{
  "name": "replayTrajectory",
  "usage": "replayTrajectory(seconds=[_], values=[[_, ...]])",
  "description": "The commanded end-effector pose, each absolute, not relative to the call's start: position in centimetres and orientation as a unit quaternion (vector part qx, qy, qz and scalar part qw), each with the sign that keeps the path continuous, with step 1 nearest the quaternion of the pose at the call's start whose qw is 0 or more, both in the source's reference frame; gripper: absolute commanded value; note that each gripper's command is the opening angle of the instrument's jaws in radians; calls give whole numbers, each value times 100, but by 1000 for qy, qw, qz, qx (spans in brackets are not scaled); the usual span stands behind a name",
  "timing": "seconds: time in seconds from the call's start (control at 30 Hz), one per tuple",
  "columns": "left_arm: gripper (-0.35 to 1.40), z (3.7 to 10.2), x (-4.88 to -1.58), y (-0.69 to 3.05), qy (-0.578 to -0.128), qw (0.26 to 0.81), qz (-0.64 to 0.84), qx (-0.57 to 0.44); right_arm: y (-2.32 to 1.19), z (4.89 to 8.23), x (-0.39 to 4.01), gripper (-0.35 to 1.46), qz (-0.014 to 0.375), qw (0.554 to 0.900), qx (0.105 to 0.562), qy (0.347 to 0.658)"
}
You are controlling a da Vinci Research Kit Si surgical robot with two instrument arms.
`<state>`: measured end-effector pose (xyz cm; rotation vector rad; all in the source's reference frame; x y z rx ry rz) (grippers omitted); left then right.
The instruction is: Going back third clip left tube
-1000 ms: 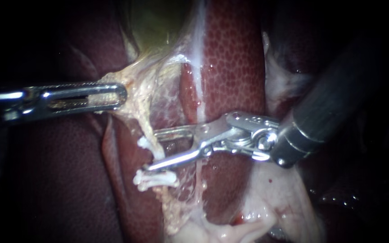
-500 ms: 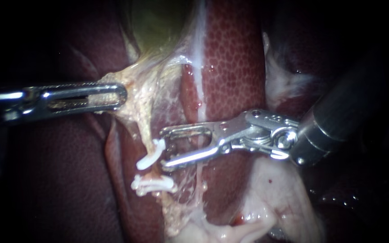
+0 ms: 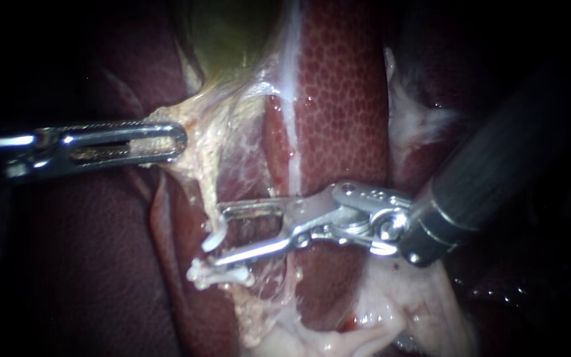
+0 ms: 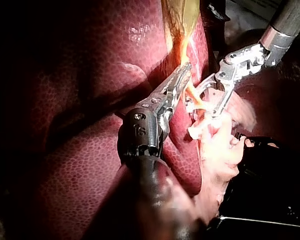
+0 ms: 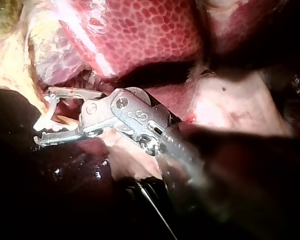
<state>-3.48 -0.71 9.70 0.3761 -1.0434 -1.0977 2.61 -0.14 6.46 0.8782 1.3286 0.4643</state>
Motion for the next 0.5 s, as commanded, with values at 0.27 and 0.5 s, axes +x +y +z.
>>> replayTrajectory(seconds=[0.27,0.5], values=[[-35,969,-349,-71,-470,711,-495,169,-24,645,280,60,203,673,399,589],[-35,969,-350,-71,-470,711,-495,169,-21,645,282,60,203,672,399,589]])
